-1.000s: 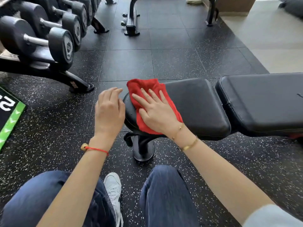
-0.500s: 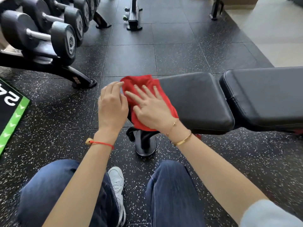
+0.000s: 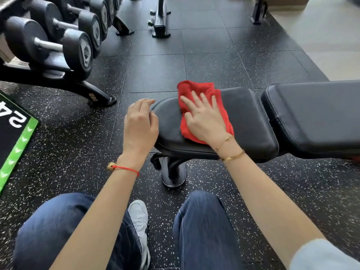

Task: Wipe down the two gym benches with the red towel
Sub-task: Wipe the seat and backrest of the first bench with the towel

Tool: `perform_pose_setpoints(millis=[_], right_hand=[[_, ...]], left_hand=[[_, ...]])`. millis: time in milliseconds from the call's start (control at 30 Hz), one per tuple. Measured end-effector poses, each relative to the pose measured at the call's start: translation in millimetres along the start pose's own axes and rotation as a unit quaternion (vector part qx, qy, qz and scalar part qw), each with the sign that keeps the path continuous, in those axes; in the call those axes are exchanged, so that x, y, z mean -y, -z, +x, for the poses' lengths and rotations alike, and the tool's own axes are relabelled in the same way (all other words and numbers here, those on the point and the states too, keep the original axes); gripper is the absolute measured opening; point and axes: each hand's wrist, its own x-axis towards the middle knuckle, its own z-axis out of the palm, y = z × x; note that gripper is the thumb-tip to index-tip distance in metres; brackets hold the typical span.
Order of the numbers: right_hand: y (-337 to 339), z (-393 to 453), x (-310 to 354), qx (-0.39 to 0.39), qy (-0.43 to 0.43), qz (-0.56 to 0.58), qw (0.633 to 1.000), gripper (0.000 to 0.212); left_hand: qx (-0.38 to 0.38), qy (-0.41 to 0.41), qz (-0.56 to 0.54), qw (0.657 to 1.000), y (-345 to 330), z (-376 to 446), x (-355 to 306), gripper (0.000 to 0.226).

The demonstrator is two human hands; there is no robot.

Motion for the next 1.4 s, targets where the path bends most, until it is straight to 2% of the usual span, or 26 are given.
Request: perform_pose_setpoints(millis=[133,267,400,500,600,667,900,1000,1067,1133,1233,1400], right_hand=[[0,-43,-2,-0.006,0.073,0.022,0.997,0.056],[10,-59,-55,-0.017,0.005,0.022,1.0,0.055],[19,-21,-78,0.001,-0.078,0.013,0.997,0.054],[18,-20,-70,0.005,-0.079,0.008,0.997,0.055],[15,-62,-67,-0.013,-0.028,0.017,0.999,0.055],[16,-85,-73,-0.02,-0.023,0.024,0.999,0.057],[25,-30,-105,0.002,-0.147,0.003,0.989,0.055],[22,-33,-85,0.003,-0.091,0.003,0.996,0.056],[18,-59,-70,-0.004,-0.026,0.018,0.999,0.056],[16,-84,-67,-0.006,0.002,0.034,0.999,0.058],[21,-90,-91,-0.017,-0.034,0.042,0.998,0.058],[27,-33,-126,0.002,-0.163,0.086,0.983,0.054]], left_hand=[[0.024,-0.017,0.0,1.0,-13,3,-11,0.036],[0.044,-0.035,-0.001,0.998,-30,3,-21,0.035],[0.042,-0.036,0.01,0.998,-45,2,-23,0.031],[0.026,-0.03,0.009,0.999,-50,-2,-22,0.031],[0.017,-0.035,0.012,0.999,-51,-3,-22,0.032],[0.014,-0.039,0.015,0.999,-51,-3,-21,0.033],[0.002,-0.034,0.017,0.999,-54,-5,-21,0.034],[-0.002,-0.032,0.019,0.999,-55,-5,-21,0.033],[-0.004,-0.032,0.016,0.999,-55,-5,-21,0.033],[-0.004,-0.036,0.016,0.999,-55,-5,-20,0.033],[-0.001,-0.039,0.018,0.999,-55,-5,-19,0.033],[0.001,-0.031,0.028,0.999,-56,-4,-22,0.033]])
